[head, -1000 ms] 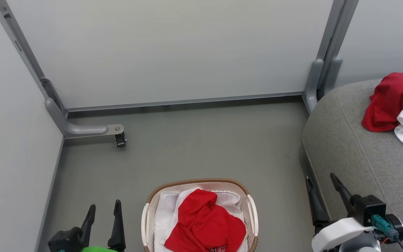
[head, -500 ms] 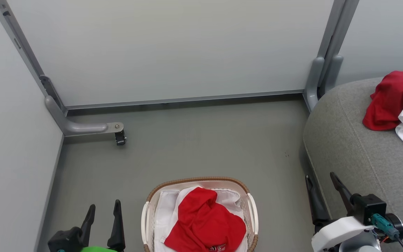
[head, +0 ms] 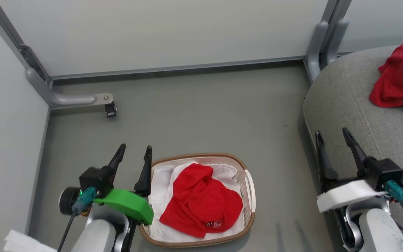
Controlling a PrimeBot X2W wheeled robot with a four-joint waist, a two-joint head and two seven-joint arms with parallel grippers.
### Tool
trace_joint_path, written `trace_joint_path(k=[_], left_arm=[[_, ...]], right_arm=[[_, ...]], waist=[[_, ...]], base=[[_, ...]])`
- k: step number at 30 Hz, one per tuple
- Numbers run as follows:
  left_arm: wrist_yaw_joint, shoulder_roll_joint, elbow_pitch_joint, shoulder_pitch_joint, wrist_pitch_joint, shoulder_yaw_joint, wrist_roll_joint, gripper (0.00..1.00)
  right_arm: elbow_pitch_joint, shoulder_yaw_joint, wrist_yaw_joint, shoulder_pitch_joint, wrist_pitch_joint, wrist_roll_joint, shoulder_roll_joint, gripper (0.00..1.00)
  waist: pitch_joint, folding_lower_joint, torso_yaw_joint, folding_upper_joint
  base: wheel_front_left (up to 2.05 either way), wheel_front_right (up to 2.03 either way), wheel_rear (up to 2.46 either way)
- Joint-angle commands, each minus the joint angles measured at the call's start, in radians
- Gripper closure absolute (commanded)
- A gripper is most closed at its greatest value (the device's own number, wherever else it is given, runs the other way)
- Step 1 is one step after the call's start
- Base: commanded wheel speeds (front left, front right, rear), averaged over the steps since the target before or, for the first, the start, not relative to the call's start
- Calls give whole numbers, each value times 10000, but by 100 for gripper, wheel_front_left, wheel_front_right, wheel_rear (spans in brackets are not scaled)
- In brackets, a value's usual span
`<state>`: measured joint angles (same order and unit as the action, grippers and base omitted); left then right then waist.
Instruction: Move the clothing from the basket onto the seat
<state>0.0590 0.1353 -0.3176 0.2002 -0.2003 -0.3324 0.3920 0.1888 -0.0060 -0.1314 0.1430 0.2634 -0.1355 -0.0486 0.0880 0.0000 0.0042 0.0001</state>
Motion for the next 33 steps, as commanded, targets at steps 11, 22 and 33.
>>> trace_joint_path(k=[11, 22, 33], left_arm=[[325, -421, -3589, 4238, 405, -760, -717, 0], [563, -297, -6836, 6293, 537, -1746, -1423, 0], [452, -121, -8466, 7254, 462, -2042, -1572, 0]], right_arm=[[-1077, -29, 14, 2394, 19, -450, -25, 0], [-2114, 360, 14, 3656, 19, -1144, -19, 0], [-2760, 814, 14, 4303, 19, -1714, -23, 0]], waist=[[5069, 0, -1748, -1], [7420, 0, -2695, -1], [8439, 0, -3165, -1]], base=[[0, 0, 0], [0, 0, 0], [0, 0, 0]])
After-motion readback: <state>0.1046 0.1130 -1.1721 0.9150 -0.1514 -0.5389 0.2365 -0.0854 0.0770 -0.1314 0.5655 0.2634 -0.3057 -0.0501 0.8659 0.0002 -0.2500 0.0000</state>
